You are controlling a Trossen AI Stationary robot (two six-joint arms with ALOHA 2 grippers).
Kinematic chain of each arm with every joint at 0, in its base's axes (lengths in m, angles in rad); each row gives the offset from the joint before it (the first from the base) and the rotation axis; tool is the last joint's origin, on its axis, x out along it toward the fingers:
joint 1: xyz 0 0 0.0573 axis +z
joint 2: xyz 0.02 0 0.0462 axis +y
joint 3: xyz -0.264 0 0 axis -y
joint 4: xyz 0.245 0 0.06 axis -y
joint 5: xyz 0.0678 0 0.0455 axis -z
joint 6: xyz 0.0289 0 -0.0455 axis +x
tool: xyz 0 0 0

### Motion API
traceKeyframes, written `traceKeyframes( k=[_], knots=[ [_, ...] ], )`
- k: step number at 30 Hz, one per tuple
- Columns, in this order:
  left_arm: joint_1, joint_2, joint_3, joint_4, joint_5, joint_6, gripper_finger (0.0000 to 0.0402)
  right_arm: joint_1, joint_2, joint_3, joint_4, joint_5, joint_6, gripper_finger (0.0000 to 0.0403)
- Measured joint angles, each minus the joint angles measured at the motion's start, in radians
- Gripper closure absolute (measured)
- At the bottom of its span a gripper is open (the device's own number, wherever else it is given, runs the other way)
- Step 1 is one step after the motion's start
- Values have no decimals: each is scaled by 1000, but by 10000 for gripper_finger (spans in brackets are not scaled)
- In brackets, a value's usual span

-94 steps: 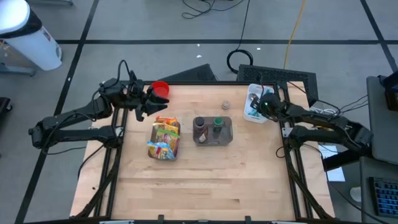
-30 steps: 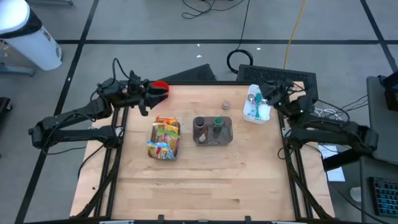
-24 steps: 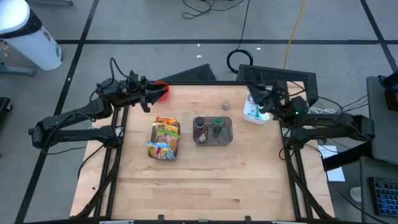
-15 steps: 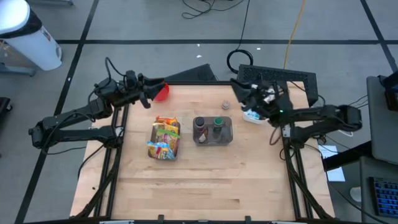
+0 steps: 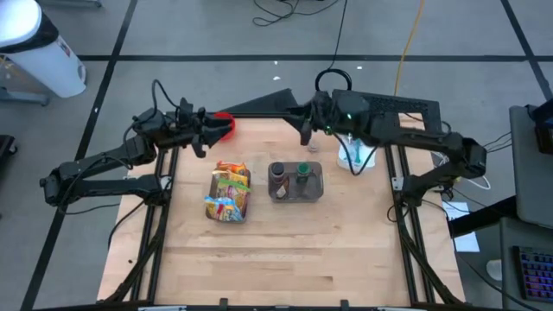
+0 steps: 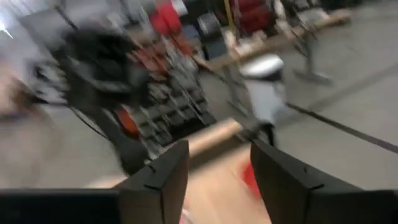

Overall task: Pick & Place Food Item
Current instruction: Put the brown spice bottle into the right black bin

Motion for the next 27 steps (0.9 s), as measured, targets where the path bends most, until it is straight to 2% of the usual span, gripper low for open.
traceKeyframes(
  k=[4,8,12,19,23,27],
  knots=[
    [0,0,0,-24,1,1,215,-47,3,98,-265,0,-83,198],
    [0,0,0,-46,0,4,215,-105,3,109,-440,-3,-95,160],
    [0,19,0,-48,0,5,215,-140,15,109,-568,-52,-176,139],
    [2,71,0,-44,29,-15,215,-166,115,110,-698,-132,-254,136],
    [1,99,0,-41,64,-27,215,-164,168,108,-757,-125,-326,143],
    [1,98,0,-29,79,-43,215,-180,208,110,-811,-74,-344,149]
  ],
)
